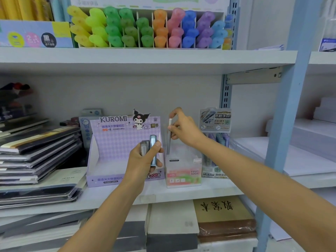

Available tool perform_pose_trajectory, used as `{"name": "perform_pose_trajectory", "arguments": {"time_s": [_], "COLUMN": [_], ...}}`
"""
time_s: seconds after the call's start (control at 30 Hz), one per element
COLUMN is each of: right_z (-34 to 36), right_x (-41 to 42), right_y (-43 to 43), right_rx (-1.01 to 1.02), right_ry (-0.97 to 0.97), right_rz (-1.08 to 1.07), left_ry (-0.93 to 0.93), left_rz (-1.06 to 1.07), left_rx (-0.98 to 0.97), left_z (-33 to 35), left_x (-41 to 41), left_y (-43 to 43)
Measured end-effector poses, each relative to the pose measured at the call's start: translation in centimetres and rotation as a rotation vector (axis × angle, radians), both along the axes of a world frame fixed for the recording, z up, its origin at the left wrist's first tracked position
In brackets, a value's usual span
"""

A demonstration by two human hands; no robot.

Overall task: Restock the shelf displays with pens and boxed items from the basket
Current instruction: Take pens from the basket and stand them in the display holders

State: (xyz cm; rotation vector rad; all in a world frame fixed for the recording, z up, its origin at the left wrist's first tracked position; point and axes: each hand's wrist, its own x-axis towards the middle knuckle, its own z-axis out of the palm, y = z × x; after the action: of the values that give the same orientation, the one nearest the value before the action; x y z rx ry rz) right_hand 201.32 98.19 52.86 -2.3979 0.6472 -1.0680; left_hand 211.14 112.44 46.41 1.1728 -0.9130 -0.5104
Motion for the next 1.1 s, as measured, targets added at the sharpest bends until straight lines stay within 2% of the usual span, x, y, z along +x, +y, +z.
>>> {"name": "perform_pose_trajectory", "arguments": {"time_s": [0.2,0.33,0.43,0.47,0.53,0.63,0.73,0.97,1.1], "right_z": [0.0,0.1,0.0,0.0,0.1,0.2,-0.3,-1.2,-1.5], "right_x": [0.0,-0.1,-0.4,-0.7,-1.6,-3.6,-6.0,-10.3,-12.9], "right_y": [0.0,0.0,0.2,0.4,1.3,3.6,5.6,6.2,5.1], "right_rx": [-0.167,-0.302,-0.325,-0.315,-0.246,0.027,0.19,0.308,0.336], "right_ry": [-0.015,0.124,0.242,0.227,0.075,-0.147,-0.081,-0.093,-0.261], "right_rz": [-0.098,-0.201,-0.22,-0.207,-0.145,0.153,0.377,0.398,0.27], "left_ry": [-0.01,-0.023,-0.025,-0.027,-0.04,-0.083,-0.123,-0.13,-0.101], "left_rz": [0.002,-0.004,-0.012,-0.013,-0.018,-0.047,-0.072,-0.164,-0.155], "left_rx": [0.001,0.001,-0.007,-0.011,-0.016,-0.03,-0.07,-0.07,-0.072], "left_z": [0.3,0.5,0.6,0.7,0.8,0.9,1.1,1.1,0.5], "left_x": [0.0,-0.2,-0.6,-0.7,-1.0,-1.8,-3.0,-6.7,-8.3], "left_y": [0.3,0.7,0.9,1.0,1.2,1.3,1.3,1.1,0.8]}}
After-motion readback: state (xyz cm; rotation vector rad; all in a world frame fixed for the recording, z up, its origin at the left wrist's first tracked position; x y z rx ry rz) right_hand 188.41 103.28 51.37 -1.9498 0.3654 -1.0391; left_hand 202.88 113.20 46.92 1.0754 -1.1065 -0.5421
